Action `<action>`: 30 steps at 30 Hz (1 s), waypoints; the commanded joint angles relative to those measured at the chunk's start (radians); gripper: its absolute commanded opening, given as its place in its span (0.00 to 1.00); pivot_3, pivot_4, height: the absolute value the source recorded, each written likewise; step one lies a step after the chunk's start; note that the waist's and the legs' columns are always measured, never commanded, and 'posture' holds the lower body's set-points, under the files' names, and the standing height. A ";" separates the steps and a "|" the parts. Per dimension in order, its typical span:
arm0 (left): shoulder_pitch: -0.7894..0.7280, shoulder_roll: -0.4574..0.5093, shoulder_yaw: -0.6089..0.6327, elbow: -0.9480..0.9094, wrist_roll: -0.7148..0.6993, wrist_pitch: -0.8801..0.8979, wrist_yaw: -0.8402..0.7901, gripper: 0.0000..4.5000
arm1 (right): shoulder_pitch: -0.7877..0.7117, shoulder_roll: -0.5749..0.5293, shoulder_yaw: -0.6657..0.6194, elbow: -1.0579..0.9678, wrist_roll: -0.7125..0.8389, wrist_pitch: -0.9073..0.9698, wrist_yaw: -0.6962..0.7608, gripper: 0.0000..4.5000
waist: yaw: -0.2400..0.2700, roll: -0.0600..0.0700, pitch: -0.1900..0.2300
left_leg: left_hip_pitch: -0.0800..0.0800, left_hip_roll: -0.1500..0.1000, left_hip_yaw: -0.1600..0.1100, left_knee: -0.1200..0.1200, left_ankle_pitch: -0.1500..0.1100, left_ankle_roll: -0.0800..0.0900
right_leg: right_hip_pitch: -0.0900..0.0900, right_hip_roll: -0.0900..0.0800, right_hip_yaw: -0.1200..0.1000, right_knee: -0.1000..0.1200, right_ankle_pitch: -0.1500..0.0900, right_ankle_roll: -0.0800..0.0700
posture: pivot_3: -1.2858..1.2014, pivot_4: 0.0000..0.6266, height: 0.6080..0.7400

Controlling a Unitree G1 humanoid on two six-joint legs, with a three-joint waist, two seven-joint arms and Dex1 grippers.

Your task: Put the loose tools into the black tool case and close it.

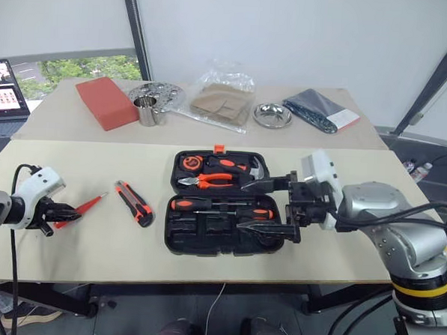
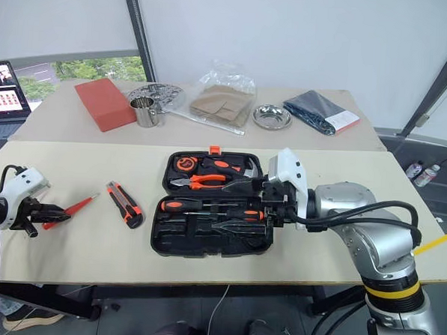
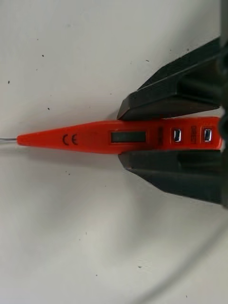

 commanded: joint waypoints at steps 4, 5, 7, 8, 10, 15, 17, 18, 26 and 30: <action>-0.110 0.076 0.015 -0.281 -0.079 -0.017 -0.172 0.09 | 0.168 -0.114 -0.187 -0.096 0.078 0.043 -0.036 1.00 | 0.015 -0.008 0.003 | -0.003 0.000 -0.002 0.002 0.000 0.000 | -0.001 0.000 -0.001 -0.001 0.000 0.000 | 0.52 0.24 0.95; -0.125 0.069 0.011 -0.315 -0.089 -0.003 -0.181 0.09 | 0.187 -0.125 -0.204 -0.104 0.086 0.045 -0.040 1.00 | 0.018 -0.008 0.003 | -0.004 0.000 -0.002 0.003 0.000 0.000 | -0.001 0.000 -0.002 -0.001 0.000 0.000 | 0.52 0.24 0.95; -0.170 0.031 -0.022 -0.433 -0.147 0.081 -0.233 0.09 | 0.234 -0.143 -0.243 -0.127 0.097 0.048 -0.059 1.00 | 0.019 -0.008 0.003 | -0.004 -0.001 -0.002 0.004 0.000 0.001 | 0.000 0.000 -0.001 -0.002 0.000 0.000 | 0.52 0.24 0.95; -0.195 -0.016 -0.063 -0.509 -0.167 0.108 -0.246 0.09 | 0.263 -0.148 -0.267 -0.140 0.102 0.049 -0.073 1.00 | 0.019 -0.008 0.003 | -0.004 -0.001 -0.002 0.004 0.000 0.001 | 0.001 0.000 -0.001 -0.002 0.000 0.000 | 0.52 0.24 0.95; -0.223 -0.115 -0.141 -0.590 -0.160 0.100 -0.240 0.09 | 0.301 -0.144 -0.296 -0.163 0.118 0.057 -0.110 1.00 | 0.025 -0.007 0.003 | -0.003 -0.001 -0.002 0.003 0.000 0.002 | 0.003 0.001 -0.001 -0.002 0.000 0.002 | 0.52 0.24 0.95; -0.270 -0.236 -0.302 -0.624 -0.113 0.115 -0.274 0.09 | 0.325 -0.122 -0.294 -0.199 0.140 0.056 -0.188 1.00 | 0.004 -0.010 0.004 | -0.001 0.001 -0.001 0.007 0.001 0.003 | 0.003 0.007 0.002 -0.001 -0.001 0.003 | 0.52 0.24 0.95; -0.324 -0.297 -0.387 -0.543 -0.029 0.076 -0.244 0.09 | 0.327 -0.108 -0.288 -0.210 0.145 0.055 -0.222 1.00 | 0.002 -0.010 0.004 | -0.001 0.002 -0.001 0.007 0.001 0.002 | 0.003 0.008 0.003 0.000 -0.001 0.003 | 0.52 0.24 0.95; -0.350 -0.326 -0.422 -0.502 0.015 0.052 -0.220 0.09 | 0.327 -0.100 -0.285 -0.214 0.146 0.054 -0.241 1.00 | 0.006 -0.010 0.004 | -0.001 0.002 -0.001 0.007 0.002 0.002 | 0.003 0.008 0.002 0.000 -0.001 0.003 | 0.52 0.24 0.95; -0.405 -0.392 -0.489 -0.425 0.052 0.102 -0.280 0.09 | 0.364 -0.095 -0.293 -0.238 0.154 0.041 -0.289 1.00 | 0.017 -0.010 0.004 | -0.003 0.002 -0.002 0.009 0.000 0.004 | 0.003 0.007 0.003 -0.001 0.000 0.001 | 0.52 0.24 0.95; -0.395 -0.396 -0.489 -0.457 0.039 0.151 -0.311 0.09 | 0.378 -0.093 -0.301 -0.234 0.159 0.036 -0.300 1.00 | 0.018 -0.010 0.004 | -0.003 0.001 -0.002 0.009 0.000 0.005 | 0.003 0.007 0.003 -0.001 0.000 0.001 | 0.52 0.24 0.95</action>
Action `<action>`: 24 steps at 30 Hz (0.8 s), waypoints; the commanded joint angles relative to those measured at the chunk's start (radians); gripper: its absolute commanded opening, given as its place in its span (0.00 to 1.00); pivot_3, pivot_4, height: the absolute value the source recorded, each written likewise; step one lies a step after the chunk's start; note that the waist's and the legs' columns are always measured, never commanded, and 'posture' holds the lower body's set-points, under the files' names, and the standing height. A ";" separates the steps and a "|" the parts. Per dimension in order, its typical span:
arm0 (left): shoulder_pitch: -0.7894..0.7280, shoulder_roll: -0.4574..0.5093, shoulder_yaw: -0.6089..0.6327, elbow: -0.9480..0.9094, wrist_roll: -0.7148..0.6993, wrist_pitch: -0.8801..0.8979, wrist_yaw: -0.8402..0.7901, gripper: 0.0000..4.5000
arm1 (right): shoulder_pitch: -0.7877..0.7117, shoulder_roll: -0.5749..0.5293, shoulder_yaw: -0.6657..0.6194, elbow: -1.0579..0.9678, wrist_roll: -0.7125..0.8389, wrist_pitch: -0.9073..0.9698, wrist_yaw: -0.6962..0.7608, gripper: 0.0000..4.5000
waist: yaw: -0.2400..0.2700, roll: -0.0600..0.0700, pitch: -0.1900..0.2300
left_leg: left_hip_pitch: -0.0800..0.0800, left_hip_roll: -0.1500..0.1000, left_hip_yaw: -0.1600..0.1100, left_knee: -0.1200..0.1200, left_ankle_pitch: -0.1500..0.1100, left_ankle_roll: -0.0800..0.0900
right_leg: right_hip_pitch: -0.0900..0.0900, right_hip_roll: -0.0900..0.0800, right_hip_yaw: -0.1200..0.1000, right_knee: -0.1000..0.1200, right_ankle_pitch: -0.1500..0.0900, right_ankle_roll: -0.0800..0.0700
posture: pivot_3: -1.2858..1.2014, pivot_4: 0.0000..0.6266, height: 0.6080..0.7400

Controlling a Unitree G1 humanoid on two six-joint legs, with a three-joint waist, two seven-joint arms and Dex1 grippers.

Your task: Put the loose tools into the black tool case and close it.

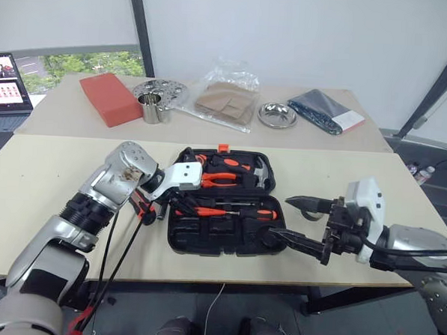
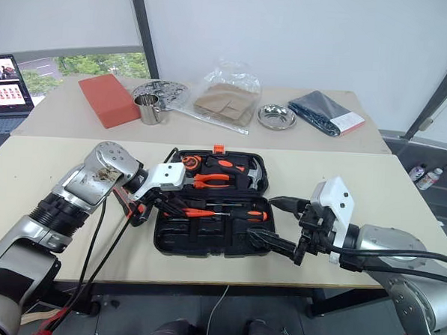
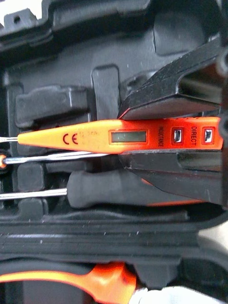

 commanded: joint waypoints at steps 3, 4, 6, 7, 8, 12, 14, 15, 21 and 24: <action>0.005 -0.004 -0.007 -0.059 -0.025 0.065 -0.051 0.09 | 0.012 -0.004 -0.031 -0.027 0.015 -0.024 -0.019 1.00 | 0.000 0.000 0.000 | 0.000 0.000 0.000 0.001 0.000 0.000 | 0.000 0.000 0.000 0.000 0.000 0.000 | 0.52 0.24 0.95; 0.007 -0.001 -0.009 -0.066 -0.025 0.074 -0.057 0.09 | 0.014 -0.003 -0.028 -0.029 0.014 -0.025 -0.021 1.00 | 0.000 0.000 0.000 | -0.001 0.000 -0.001 0.002 0.000 0.000 | 0.000 0.000 0.000 0.000 0.000 0.001 | 0.52 0.24 0.95; 0.014 0.004 -0.021 -0.062 -0.004 0.050 -0.052 0.09 | 0.016 0.000 -0.021 -0.033 0.011 -0.028 -0.025 1.00 | 0.000 0.000 0.000 | -0.001 0.000 -0.001 0.003 0.000 0.000 | 0.000 0.000 0.000 0.001 0.000 0.001 | 0.52 0.24 0.95; 0.016 0.003 -0.026 -0.053 0.008 0.037 -0.047 0.09 | 0.016 0.002 -0.018 -0.035 0.012 -0.028 -0.028 1.00 | 0.001 0.000 0.000 | -0.001 0.000 -0.001 0.003 0.000 0.000 | 0.000 0.000 0.000 0.001 0.000 0.001 | 0.52 0.24 0.95; 0.014 -0.002 -0.031 -0.037 0.022 0.030 -0.035 0.09 | 0.014 0.004 -0.014 -0.035 0.012 -0.028 -0.031 1.00 | 0.001 0.000 0.000 | -0.001 0.000 -0.001 0.003 0.000 0.000 | 0.000 0.000 0.000 0.001 0.000 0.001 | 0.52 0.24 0.95; -0.003 -0.022 -0.020 0.002 0.027 0.030 -0.018 0.32 | 0.010 0.007 -0.008 -0.035 0.015 -0.027 -0.039 1.00 | 0.000 0.000 0.000 | -0.001 0.000 -0.002 0.004 0.000 0.001 | 0.001 0.000 0.000 0.001 0.000 0.001 | 0.52 0.24 0.95; -0.009 -0.018 -0.004 -0.017 -0.001 0.058 -0.047 0.44 | 0.010 0.008 -0.006 -0.034 0.015 -0.027 -0.040 1.00 | 0.000 0.000 0.000 | -0.002 0.000 -0.002 0.004 -0.001 0.001 | 0.000 0.000 0.000 0.001 0.000 0.001 | 0.52 0.24 0.95; -0.012 -0.014 0.017 -0.032 -0.028 0.081 -0.061 0.53 | 0.011 0.008 -0.004 -0.034 0.016 -0.028 -0.040 1.00 | 0.000 0.000 0.000 | -0.002 0.000 -0.002 0.004 -0.001 0.001 | 0.000 0.000 0.000 0.001 0.000 0.000 | 0.52 0.24 0.95; -0.005 0.013 0.110 -0.083 -0.164 0.174 -0.106 0.77 | 0.021 0.009 0.002 -0.033 0.018 -0.027 -0.037 1.00 | 0.000 0.000 0.000 | -0.003 0.000 -0.002 0.004 -0.001 0.002 | -0.001 0.000 -0.001 0.001 0.000 0.000 | 0.52 0.24 0.95; 0.022 0.005 0.136 -0.070 -0.175 0.163 -0.070 0.60 | 0.019 0.006 0.003 -0.029 0.018 -0.028 -0.036 1.00 | 0.001 0.000 0.000 | -0.003 0.000 -0.002 0.005 -0.001 0.002 | 0.000 0.000 -0.001 0.001 0.000 0.001 | 0.52 0.24 0.95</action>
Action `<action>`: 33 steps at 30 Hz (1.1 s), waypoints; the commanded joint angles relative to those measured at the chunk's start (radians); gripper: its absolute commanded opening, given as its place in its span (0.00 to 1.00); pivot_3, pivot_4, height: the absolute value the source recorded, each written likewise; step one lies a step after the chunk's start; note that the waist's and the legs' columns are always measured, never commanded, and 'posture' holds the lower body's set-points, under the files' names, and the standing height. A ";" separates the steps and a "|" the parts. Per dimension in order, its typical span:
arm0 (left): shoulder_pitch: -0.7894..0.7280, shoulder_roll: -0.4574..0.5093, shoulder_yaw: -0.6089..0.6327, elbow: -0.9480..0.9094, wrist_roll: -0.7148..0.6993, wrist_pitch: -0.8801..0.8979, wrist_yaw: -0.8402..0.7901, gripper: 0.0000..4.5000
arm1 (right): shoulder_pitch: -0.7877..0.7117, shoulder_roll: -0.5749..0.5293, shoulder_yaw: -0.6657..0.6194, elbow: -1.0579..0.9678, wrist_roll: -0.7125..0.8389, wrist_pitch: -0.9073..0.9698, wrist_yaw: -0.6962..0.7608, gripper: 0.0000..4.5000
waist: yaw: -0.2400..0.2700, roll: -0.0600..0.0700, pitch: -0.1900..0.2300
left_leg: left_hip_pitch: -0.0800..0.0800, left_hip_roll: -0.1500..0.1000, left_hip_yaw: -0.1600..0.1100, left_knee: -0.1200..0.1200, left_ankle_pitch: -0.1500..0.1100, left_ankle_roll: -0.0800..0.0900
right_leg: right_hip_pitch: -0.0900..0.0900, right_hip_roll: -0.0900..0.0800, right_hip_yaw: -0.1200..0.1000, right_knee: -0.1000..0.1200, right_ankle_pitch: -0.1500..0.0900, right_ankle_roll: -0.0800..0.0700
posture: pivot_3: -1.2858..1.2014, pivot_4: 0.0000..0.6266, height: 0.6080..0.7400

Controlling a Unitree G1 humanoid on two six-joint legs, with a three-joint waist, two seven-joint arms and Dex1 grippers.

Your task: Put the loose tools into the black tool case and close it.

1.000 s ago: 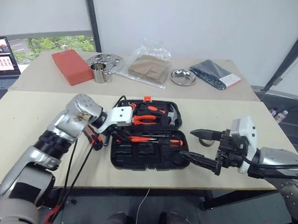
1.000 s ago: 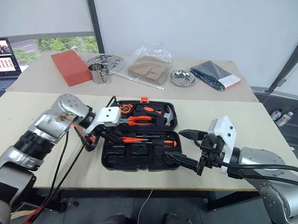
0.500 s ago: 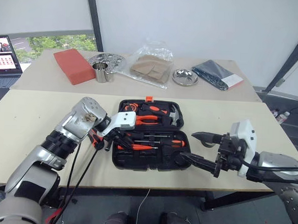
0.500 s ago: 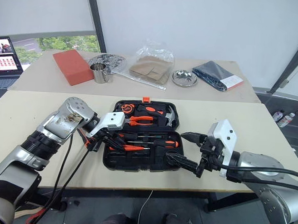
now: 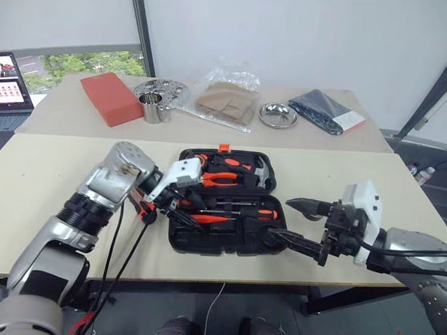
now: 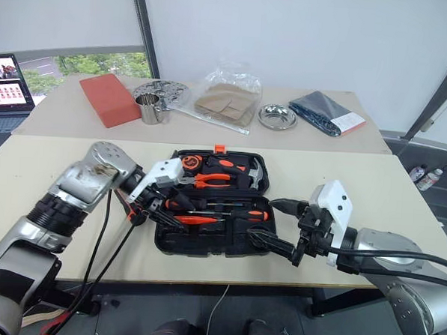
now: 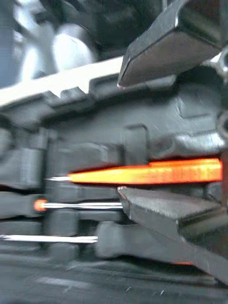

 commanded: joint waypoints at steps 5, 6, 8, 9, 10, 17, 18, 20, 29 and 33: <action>0.037 -0.047 0.059 0.059 -0.017 -0.035 0.118 0.17 | -0.020 -0.006 -0.013 -0.013 0.016 -0.021 0.002 1.00 | 0.002 0.000 0.000 | 0.000 0.000 0.000 0.001 0.000 0.000 | 0.001 0.000 0.000 0.000 0.000 0.001 | 0.52 0.24 0.95; 0.035 -0.061 0.065 0.088 -0.017 -0.033 0.138 0.08 | -0.022 -0.007 -0.013 -0.013 0.018 -0.019 0.002 1.00 | 0.002 0.000 0.000 | 0.000 0.000 0.000 0.001 0.000 0.000 | 0.001 0.000 0.000 0.000 0.001 0.001 | 0.52 0.24 0.95; 0.031 -0.079 0.070 0.131 -0.019 -0.026 0.163 0.02 | -0.028 -0.008 -0.012 -0.013 0.021 -0.015 0.002 1.00 | 0.001 0.000 0.000 | 0.000 0.000 0.000 0.001 0.000 0.000 | 0.001 0.000 0.000 0.000 0.001 0.001 | 0.52 0.24 0.95; 0.028 -0.084 0.070 0.144 -0.020 -0.025 0.169 0.02 | -0.030 -0.009 -0.012 -0.012 0.022 -0.014 0.002 1.00 | 0.001 0.000 0.000 | 0.000 0.000 0.000 0.001 0.000 0.000 | 0.001 0.000 0.000 0.000 0.001 0.001 | 0.52 0.24 0.95; 0.025 -0.092 0.070 0.159 -0.019 -0.023 0.179 0.02 | -0.031 -0.009 -0.011 -0.013 0.023 -0.012 0.002 1.00 | 0.000 0.000 0.000 | 0.000 0.000 0.000 0.001 0.000 0.000 | 0.001 0.000 0.000 0.000 0.001 0.001 | 0.52 0.24 0.95; 0.051 -0.097 0.027 0.198 0.001 -0.025 0.174 0.02 | -0.036 -0.008 -0.003 -0.010 0.020 -0.011 0.002 1.00 | 0.000 0.000 0.000 | 0.000 0.000 0.000 0.001 0.000 0.000 | 0.001 0.000 0.000 0.000 0.001 0.001 | 0.52 0.24 0.95; 0.062 -0.089 0.022 0.183 0.000 -0.027 0.162 0.02 | -0.037 -0.008 -0.002 -0.009 0.020 -0.011 0.002 1.00 | 0.000 0.000 0.000 | 0.000 0.000 0.000 0.001 0.000 0.000 | 0.001 0.000 0.000 0.000 0.001 0.001 | 0.52 0.24 0.95; 0.086 -0.072 0.025 0.140 -0.014 -0.025 0.140 0.02 | -0.037 -0.007 -0.002 -0.009 0.021 -0.011 0.000 1.00 | -0.001 0.000 0.000 | 0.000 0.000 0.000 0.001 0.000 0.000 | 0.001 0.000 0.000 0.000 0.001 0.000 | 0.52 0.24 0.95; 0.116 -0.067 0.098 0.105 -0.040 -0.106 0.184 0.02 | -0.029 0.003 0.006 -0.007 0.022 -0.011 -0.008 1.00 | 0.001 0.000 0.000 | 0.000 0.000 0.000 0.001 0.000 0.000 | 0.001 0.000 0.000 0.000 0.001 0.000 | 0.52 0.24 0.95; 0.123 -0.120 0.176 0.073 -0.124 -0.121 0.195 0.02 | -0.032 0.007 0.015 -0.006 0.019 -0.013 -0.013 1.00 | 0.003 0.000 0.000 | 0.000 0.000 0.000 0.001 0.000 0.000 | 0.001 -0.001 0.000 0.000 0.002 0.000 | 0.52 0.24 0.95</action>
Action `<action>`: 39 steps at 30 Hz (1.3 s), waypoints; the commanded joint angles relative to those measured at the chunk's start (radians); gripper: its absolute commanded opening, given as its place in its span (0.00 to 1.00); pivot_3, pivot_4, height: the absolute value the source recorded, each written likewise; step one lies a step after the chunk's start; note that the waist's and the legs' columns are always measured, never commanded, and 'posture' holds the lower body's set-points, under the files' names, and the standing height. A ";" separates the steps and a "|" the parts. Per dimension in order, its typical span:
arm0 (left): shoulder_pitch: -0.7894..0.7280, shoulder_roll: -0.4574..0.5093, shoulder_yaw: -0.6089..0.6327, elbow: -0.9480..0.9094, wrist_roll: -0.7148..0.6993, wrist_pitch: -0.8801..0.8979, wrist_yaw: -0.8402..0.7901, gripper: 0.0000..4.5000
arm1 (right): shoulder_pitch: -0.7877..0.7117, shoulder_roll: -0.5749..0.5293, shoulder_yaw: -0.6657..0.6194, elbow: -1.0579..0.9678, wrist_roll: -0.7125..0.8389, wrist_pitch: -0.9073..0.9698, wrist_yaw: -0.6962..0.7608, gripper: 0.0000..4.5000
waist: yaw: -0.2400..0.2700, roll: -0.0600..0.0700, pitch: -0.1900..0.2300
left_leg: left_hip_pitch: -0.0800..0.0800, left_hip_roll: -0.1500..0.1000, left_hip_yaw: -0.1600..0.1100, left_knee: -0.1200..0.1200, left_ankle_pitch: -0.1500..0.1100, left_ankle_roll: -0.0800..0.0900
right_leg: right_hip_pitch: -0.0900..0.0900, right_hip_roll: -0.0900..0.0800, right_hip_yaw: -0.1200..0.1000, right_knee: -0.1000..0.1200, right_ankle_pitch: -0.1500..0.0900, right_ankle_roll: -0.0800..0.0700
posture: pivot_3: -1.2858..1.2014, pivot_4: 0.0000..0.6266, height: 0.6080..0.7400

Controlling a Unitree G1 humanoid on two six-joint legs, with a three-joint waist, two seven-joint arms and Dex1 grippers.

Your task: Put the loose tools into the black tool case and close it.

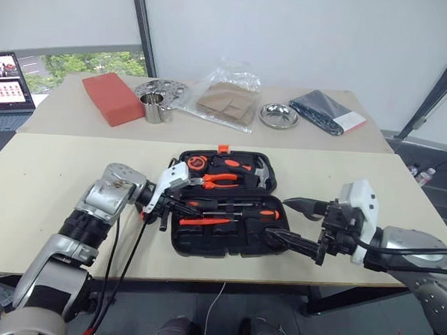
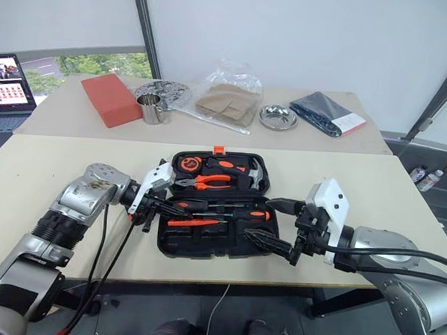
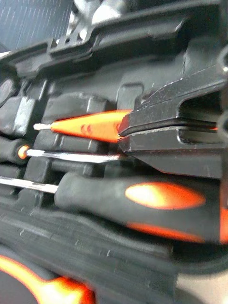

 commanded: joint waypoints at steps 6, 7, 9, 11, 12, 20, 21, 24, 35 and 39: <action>0.069 -0.019 0.033 -0.105 -0.061 -0.030 0.015 0.02 | -0.014 0.011 0.006 -0.013 0.015 -0.013 -0.010 1.00 | -0.005 0.000 0.000 | 0.001 0.000 0.000 0.000 0.000 0.000 | 0.000 0.000 0.000 0.000 0.000 0.000 | 0.52 0.24 0.95; 0.083 -0.022 0.027 -0.100 -0.047 -0.037 0.033 0.02 | -0.014 0.011 0.006 -0.014 0.016 -0.013 -0.010 1.00 | -0.006 0.000 0.000 | 0.001 0.000 0.000 0.000 0.000 0.000 | 0.000 0.001 0.000 0.001 0.000 0.000 | 0.52 0.24 0.95; 0.125 -0.020 0.005 -0.089 -0.009 -0.076 0.063 0.02 | -0.015 0.013 0.007 -0.014 0.018 -0.013 -0.012 1.00 | -0.005 0.000 0.000 | 0.001 0.000 0.000 0.000 0.000 0.000 | 0.000 0.001 0.000 0.001 0.000 0.000 | 0.52 0.24 0.95; 0.169 -0.009 -0.020 -0.079 0.037 -0.135 0.082 0.02 | -0.013 0.014 0.008 -0.013 0.018 -0.012 -0.014 1.00 | -0.005 0.000 0.000 | 0.002 0.000 0.000 0.000 0.000 0.000 | 0.001 0.001 0.000 0.000 0.000 0.000 | 0.52 0.24 0.95; 0.187 -0.004 -0.031 -0.072 0.061 -0.169 0.097 0.02 | -0.010 0.015 0.008 -0.013 0.018 -0.012 -0.014 1.00 | -0.004 0.000 0.000 | 0.002 0.000 0.000 0.000 0.000 0.000 | 0.001 0.001 0.000 0.000 0.000 0.000 | 0.52 0.24 0.95; 0.257 -0.006 -0.019 -0.069 0.070 -0.212 0.168 0.02 | -0.010 0.013 0.009 -0.004 0.021 -0.007 -0.008 1.00 | -0.007 0.006 -0.004 | 0.015 0.001 -0.003 -0.003 -0.003 0.002 | 0.016 -0.006 0.000 -0.003 -0.002 0.003 | 0.52 0.24 0.95; 0.264 -0.006 -0.013 -0.076 0.066 -0.213 0.178 0.02 | -0.014 0.013 0.012 0.000 0.019 -0.008 -0.006 1.00 | -0.008 0.008 -0.005 | 0.016 0.001 -0.003 -0.003 -0.003 0.002 | 0.016 -0.007 0.000 -0.003 -0.002 0.002 | 0.52 0.24 0.95; 0.264 -0.015 0.037 -0.100 0.029 -0.189 0.209 0.02 | -0.036 0.012 0.029 0.012 0.007 -0.019 0.006 1.00 | -0.008 0.012 -0.007 | 0.016 0.001 -0.003 -0.003 -0.002 0.002 | 0.016 -0.007 0.000 -0.002 -0.001 0.001 | 0.52 0.24 0.95; 0.642 0.219 0.681 -0.558 -0.382 0.326 0.338 0.68 | -0.278 0.002 0.189 0.185 -0.059 -0.071 0.187 1.00 | -0.031 0.011 -0.006 | 0.011 0.001 -0.004 -0.007 -0.001 -0.001 | 0.009 -0.006 -0.001 -0.003 -0.001 0.000 | 0.52 0.24 0.95; 0.911 0.212 0.846 -0.635 -0.350 0.295 0.386 0.99 | -0.319 0.015 0.237 0.238 -0.095 -0.111 0.253 1.00 | -0.031 0.010 -0.005 | 0.014 -0.001 -0.003 -0.014 -0.001 -0.001 | 0.012 -0.006 -0.001 -0.007 -0.003 0.002 | 0.52 0.24 0.95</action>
